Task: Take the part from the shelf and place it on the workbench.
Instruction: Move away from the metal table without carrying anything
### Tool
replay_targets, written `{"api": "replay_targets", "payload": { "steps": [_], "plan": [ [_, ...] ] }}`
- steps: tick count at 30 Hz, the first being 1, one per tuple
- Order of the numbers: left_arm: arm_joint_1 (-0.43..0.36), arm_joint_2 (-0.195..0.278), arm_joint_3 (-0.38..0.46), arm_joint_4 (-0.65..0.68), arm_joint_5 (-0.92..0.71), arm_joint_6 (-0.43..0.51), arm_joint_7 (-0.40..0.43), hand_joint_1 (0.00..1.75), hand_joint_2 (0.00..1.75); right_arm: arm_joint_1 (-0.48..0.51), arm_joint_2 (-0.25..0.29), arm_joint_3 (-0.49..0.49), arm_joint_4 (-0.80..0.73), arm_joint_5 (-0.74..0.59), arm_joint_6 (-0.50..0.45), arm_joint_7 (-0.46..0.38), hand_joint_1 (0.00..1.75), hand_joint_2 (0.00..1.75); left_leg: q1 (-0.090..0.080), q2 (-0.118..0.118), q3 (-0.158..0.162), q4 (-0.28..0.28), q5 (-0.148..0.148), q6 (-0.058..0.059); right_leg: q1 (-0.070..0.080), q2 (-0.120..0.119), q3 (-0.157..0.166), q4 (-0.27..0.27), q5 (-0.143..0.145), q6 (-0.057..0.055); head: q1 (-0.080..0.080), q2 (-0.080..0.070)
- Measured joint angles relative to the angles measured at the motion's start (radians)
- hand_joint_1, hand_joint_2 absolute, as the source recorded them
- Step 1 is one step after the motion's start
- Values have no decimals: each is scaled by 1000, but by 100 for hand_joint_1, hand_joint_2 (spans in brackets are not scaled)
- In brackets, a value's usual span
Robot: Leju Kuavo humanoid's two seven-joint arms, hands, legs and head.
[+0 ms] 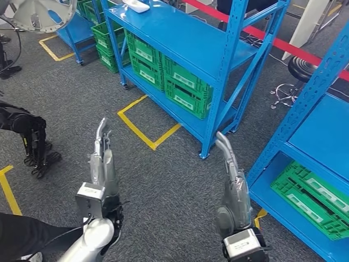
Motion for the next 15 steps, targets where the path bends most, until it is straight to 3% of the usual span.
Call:
{"api": "replay_targets", "payload": {
  "steps": [1, 2, 3, 4, 6, 8, 11, 13, 15],
  "plan": [
    [1, 0, -1, 1, 1, 0, 0, 0, 0, 1, 0, -1, 0, 0, 0, 0, 0, 0, 0, 13, -2, 0, 0, 1, -2, -8, -29, 64, -30, 4, 6, 0],
    [3, 0, -2, 2, 1, 0, 0, 0, 0, 2, 0, -2, 1, 0, 0, 1, 0, 0, 0, 26, -3, 1, 0, 1, -4, -12, -45, 100, -41, 8, 10, 0],
    [3, 0, -3, 3, 2, 0, 0, 0, 0, 3, 0, -3, 2, 0, 0, 1, 0, 0, 1, 39, -5, 1, 0, -1, -7, -16, -38, 95, -32, 12, 14, 0],
    [3, 0, -4, 4, 2, 0, 0, 0, 0, 3, 0, -4, 3, 0, 0, 2, 0, 0, 3, 52, -5, 3, -2, -4, -10, -24, -11, 48, -5, 16, 18, 0],
    [2, 0, -5, 6, 3, 0, 0, 0, 0, 2, 0, -6, 4, 0, 0, 2, 0, 0, 2, 74, -4, 13, -9, -16, -13, -66, 71, -98, 58, 21, 26, 0],
    [-1, 1, -6, 6, 4, 0, 0, 0, 0, 0, 0, -8, 4, 0, 0, 3, 0, 0, -2, 92, -3, 25, -16, -30, -12, -92, 112, -178, 83, 13, 28, 0],
    [-4, 1, -6, 6, 1, 0, 0, 0, 0, -1, 0, -8, 4, 0, 0, 5, 0, 0, 0, 112, 4, 29, -22, -47, -9, -62, 113, -184, 87, -11, 16, 0],
    [-6, 1, -6, 6, -1, 0, 0, 0, 0, -4, 0, -9, 4, 0, 0, 6, 0, 0, 6, 76, -14, 77, -58, -57, -11, -40, 116, -187, 94, -25, 9, 0],
    [-4, 2, -6, 7, -3, 0, 1, 0, 0, -7, 1, -8, 4, -1, 0, 6, 0, 0, 7, 22, -79, 212, -128, -61, -10, -19, 112, -188, 100, -33, -6, 0]
  ]
}}
